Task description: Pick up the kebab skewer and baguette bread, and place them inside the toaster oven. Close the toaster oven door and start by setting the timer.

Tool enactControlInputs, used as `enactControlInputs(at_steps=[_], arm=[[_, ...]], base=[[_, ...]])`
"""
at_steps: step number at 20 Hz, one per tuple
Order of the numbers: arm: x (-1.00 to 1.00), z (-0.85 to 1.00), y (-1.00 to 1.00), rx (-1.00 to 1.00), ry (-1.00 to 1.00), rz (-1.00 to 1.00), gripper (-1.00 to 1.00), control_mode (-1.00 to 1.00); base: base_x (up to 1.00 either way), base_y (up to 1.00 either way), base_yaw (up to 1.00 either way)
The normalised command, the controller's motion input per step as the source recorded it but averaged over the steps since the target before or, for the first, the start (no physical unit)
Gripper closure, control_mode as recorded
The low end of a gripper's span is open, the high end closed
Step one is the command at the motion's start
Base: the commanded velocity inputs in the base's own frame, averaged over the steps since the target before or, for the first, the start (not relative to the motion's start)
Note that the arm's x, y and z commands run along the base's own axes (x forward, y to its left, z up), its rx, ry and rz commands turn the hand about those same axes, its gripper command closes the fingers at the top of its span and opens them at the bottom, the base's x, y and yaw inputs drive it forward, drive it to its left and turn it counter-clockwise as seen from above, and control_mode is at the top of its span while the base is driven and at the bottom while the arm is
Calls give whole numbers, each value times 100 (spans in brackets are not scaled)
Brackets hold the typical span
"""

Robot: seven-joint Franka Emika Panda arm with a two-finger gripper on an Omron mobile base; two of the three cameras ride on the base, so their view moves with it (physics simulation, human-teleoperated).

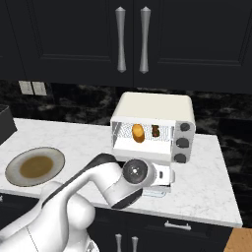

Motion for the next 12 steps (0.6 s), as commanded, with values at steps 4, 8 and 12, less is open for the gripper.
enactControlInputs(at_steps=[4,8,12], arm=[[-21,-38,-27,0,20,0,-100,-100],[-17,-50,-28,0,15,0,-100,-100],[-1,-57,-19,0,5,0,-100,-100]], base=[[0,0,0],[0,0,0],[0,0,0]])
